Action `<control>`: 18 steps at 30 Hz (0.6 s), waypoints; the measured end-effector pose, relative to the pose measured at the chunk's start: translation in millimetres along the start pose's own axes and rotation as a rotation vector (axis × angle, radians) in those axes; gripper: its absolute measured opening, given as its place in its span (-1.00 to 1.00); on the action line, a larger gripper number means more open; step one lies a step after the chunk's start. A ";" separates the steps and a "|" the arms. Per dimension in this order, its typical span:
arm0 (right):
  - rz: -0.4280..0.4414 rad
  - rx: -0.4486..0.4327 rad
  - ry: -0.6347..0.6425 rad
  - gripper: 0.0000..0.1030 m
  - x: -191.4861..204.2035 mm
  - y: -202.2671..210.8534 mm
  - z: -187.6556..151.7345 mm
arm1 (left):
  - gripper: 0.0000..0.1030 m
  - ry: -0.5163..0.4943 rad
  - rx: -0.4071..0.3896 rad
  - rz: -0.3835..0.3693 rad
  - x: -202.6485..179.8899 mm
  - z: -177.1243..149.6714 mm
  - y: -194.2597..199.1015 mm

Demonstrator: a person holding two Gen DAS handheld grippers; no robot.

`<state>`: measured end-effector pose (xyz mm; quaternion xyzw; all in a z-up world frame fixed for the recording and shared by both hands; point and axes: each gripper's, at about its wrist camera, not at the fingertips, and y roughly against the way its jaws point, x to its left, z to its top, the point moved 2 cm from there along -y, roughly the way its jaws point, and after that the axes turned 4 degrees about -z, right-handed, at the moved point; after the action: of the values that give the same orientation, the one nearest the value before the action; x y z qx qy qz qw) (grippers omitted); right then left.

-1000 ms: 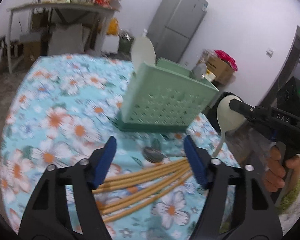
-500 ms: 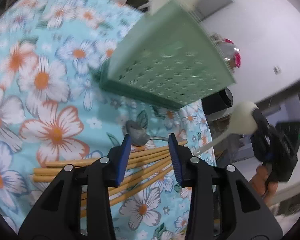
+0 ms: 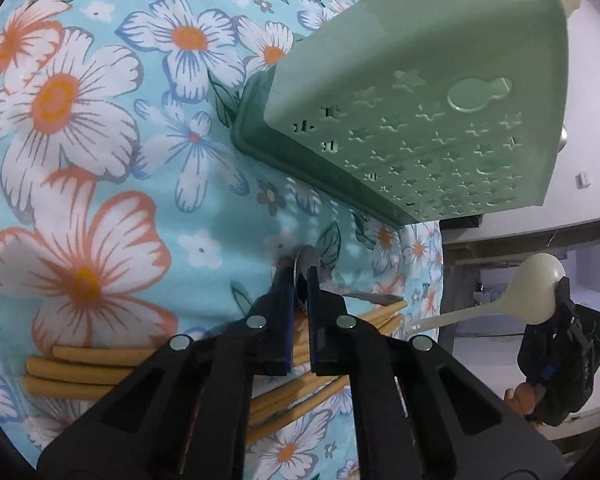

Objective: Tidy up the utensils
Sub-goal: 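Lift the beige spoon with the right tool while the left tool grasps a metal spoon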

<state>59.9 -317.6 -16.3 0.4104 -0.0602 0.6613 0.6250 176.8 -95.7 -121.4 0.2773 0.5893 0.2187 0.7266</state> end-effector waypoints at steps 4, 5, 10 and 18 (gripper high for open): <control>-0.004 -0.028 0.018 -0.89 4.4 9.1 2.8 | -0.95 -0.075 -0.048 0.005 -17.8 -7.4 7.0; -0.004 -0.035 0.020 -0.89 4.9 11.1 3.8 | -0.97 -0.095 -0.063 0.004 -22.2 -9.2 11.8; 0.012 -0.074 0.038 -0.89 14.2 23.5 11.2 | -0.98 -0.238 -0.158 0.031 -50.6 -22.9 44.2; 0.057 -0.106 0.090 -0.89 43.9 33.7 22.9 | -0.98 -0.329 -0.256 0.065 -57.8 -39.3 100.6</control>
<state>46.3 -304.2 40.4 0.3446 -0.0786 0.6924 0.6290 127.2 -51.8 -18.4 0.2334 0.4209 0.2667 0.8350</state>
